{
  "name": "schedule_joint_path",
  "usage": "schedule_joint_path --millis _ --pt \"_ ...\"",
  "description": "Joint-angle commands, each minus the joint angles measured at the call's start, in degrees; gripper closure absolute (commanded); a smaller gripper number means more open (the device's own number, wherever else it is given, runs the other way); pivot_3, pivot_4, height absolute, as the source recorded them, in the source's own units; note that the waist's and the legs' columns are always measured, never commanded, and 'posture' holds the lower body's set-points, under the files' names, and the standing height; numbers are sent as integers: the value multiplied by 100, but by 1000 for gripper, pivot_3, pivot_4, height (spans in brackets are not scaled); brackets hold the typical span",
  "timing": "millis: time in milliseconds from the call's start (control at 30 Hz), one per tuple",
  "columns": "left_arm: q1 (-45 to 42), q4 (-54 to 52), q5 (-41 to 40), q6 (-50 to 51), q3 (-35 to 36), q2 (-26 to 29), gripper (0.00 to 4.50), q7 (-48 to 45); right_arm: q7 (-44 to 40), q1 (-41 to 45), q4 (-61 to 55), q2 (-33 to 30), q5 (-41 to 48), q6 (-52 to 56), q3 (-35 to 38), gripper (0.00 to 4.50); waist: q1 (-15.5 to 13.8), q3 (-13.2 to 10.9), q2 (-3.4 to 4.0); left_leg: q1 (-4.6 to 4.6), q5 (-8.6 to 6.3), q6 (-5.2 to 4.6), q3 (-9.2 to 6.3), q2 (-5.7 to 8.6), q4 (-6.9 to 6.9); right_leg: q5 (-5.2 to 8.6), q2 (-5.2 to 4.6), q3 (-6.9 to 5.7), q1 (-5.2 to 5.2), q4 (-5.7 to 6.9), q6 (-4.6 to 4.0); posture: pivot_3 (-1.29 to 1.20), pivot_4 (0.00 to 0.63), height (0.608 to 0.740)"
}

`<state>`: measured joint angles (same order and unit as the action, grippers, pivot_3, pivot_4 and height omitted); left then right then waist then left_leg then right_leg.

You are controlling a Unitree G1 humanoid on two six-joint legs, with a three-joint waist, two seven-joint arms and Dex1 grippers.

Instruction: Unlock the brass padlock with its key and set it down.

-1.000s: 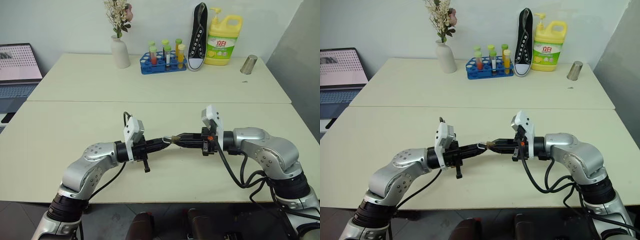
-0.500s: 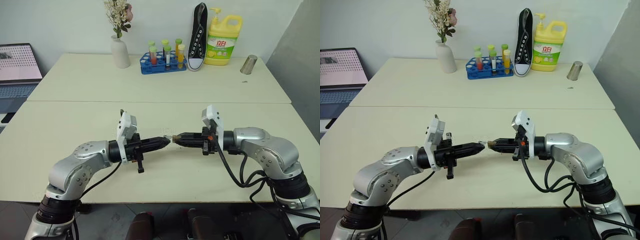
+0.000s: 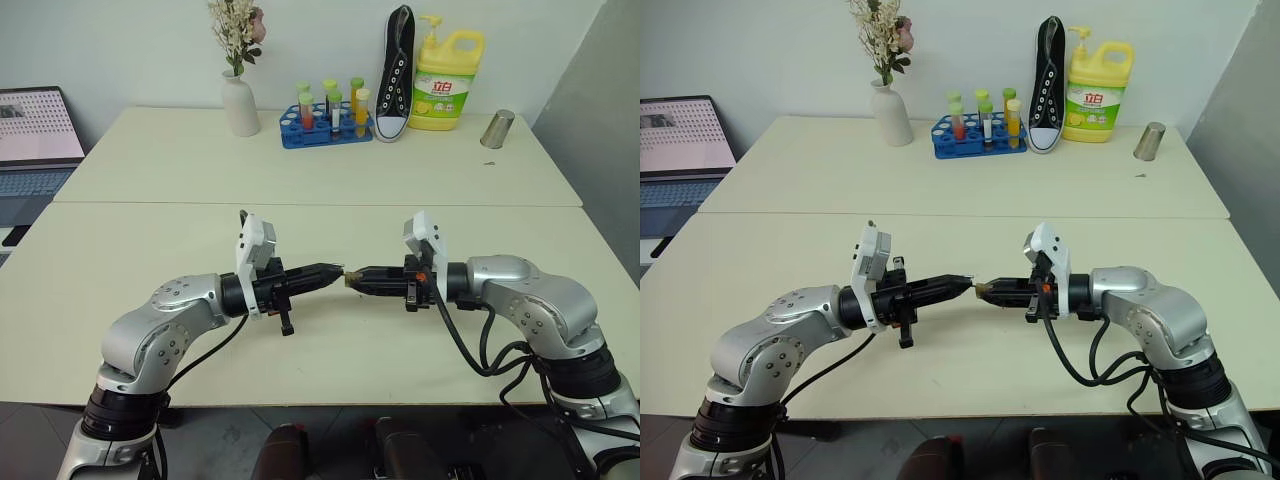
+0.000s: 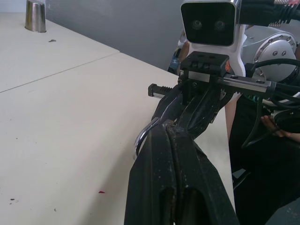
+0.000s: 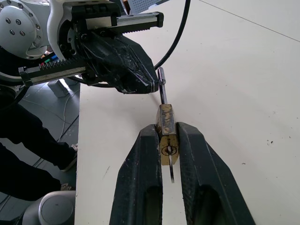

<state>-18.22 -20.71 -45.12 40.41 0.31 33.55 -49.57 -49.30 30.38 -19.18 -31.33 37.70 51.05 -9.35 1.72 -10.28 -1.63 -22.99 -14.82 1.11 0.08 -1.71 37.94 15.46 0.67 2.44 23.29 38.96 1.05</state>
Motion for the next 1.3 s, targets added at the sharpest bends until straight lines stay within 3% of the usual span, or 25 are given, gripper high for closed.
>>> schedule_joint_path --millis 33,200,267,433,667,700,1000,1300 --pt "-54 -96 384 -404 28 149 4500 -72 -62 8 -149 -42 61 -27 72 4358 0 0 0 0 0 0 0 0 0 0 0 0 0 0 0 0 150 740" --pt "132 345 2361 -3036 -475 880 4500 -1048 11 15 -95 -40 220 272 211 4358 -2 -3 5 5 0 0 6 0 -7 2 2 5 2 -1 -5 0 150 740" --pt "159 684 2858 -4164 -544 1030 4119 -1373 49 4 -67 -50 317 471 267 4358 -6 -3 5 3 0 0 7 0 -7 2 -1 4 2 -3 -8 0 150 740" --pt "236 1292 3235 -5570 -596 1050 2533 -1779 165 -52 -57 -40 591 1039 300 4358 -6 -3 5 0 0 0 9 -1 -6 -2 -26 2 2 -8 -16 0 150 740" --pt "389 1422 3007 -5327 -531 1019 154 -1809 780 -68 251 314 633 1669 435 4358 2 -3 5 -1 0 0 8 -3 -6 4 -26 1 3 -5 -6 0 150 740" --pt "405 1413 2967 -5244 -523 1023 23 -1816 942 -47 388 433 608 1801 472 4358 5 -3 5 0 0 0 8 -4 -6 4 -25 1 3 -4 -6 0 150 740" --pt "458 1314 2973 -5171 -595 1014 0 -1908 1512 123 1259 900 290 2148 424 4358 11 -4 5 -1 0 0 7 -3 -6 4 -23 0 4 -3 -6 0 150 740" --pt "514 1268 3051 -5181 -658 982 0 -1850 1476 196 1619 871 53 2256 216 4358 12 -4 6 -1 0 0 7 -4 -7 4 -22 0 5 -3 -6 0 150 740"
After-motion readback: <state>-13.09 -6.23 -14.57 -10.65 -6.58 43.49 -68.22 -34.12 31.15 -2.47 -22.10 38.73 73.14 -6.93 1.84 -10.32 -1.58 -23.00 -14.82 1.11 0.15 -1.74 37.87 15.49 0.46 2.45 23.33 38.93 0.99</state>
